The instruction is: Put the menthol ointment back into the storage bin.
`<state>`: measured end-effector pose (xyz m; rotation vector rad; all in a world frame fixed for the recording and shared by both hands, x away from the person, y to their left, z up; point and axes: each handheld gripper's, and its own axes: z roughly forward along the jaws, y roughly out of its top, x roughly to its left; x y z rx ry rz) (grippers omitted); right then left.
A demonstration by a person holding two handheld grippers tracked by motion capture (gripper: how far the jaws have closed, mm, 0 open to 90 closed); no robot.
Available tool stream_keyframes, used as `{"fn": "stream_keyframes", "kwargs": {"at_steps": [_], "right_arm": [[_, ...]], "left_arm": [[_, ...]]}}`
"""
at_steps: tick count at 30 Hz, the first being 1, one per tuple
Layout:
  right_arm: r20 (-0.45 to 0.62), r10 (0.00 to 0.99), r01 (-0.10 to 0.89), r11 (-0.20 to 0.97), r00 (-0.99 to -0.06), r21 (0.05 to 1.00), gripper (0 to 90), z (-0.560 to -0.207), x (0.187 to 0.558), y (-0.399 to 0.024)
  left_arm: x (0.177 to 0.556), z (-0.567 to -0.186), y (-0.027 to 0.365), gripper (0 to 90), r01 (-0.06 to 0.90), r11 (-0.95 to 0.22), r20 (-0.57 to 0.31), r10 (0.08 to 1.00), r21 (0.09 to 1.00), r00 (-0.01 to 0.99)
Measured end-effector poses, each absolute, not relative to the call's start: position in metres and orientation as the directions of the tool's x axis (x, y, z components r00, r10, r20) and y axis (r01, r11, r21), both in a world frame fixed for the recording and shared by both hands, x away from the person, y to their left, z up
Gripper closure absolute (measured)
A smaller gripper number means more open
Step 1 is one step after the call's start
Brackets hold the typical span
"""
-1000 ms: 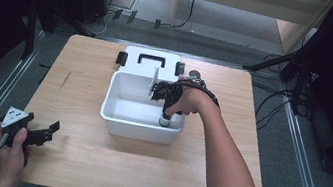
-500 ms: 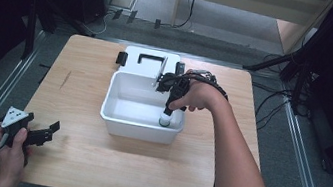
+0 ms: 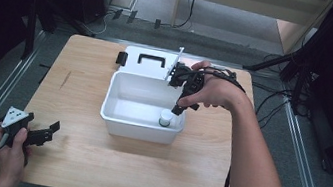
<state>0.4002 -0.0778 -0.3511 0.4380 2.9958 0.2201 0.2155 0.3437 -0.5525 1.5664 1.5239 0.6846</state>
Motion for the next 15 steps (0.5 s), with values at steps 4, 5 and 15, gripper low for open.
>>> {"fn": "stream_keyframes", "kwargs": {"at_steps": [4, 5, 15], "right_arm": [[-0.096, 0.330, 0.308, 0.933, -0.939, 0.188, 12.6, -0.345, 0.399, -0.090], [-0.096, 0.330, 0.308, 0.933, -0.939, 0.188, 12.6, -0.345, 0.399, -0.090], [-0.093, 0.414, 0.386, 0.895, -0.906, 0.225, 12.5, -0.352, 0.397, -0.123]], "left_arm": [[0.216, -0.552, 0.343, 0.0, 0.531, 0.074, -0.159, 0.981, 0.844, 0.116], [0.216, -0.552, 0.343, 0.0, 0.531, 0.074, -0.159, 0.981, 0.844, 0.116], [0.216, -0.552, 0.343, 0.0, 0.531, 0.071, -0.156, 0.981, 0.844, 0.115]]}}
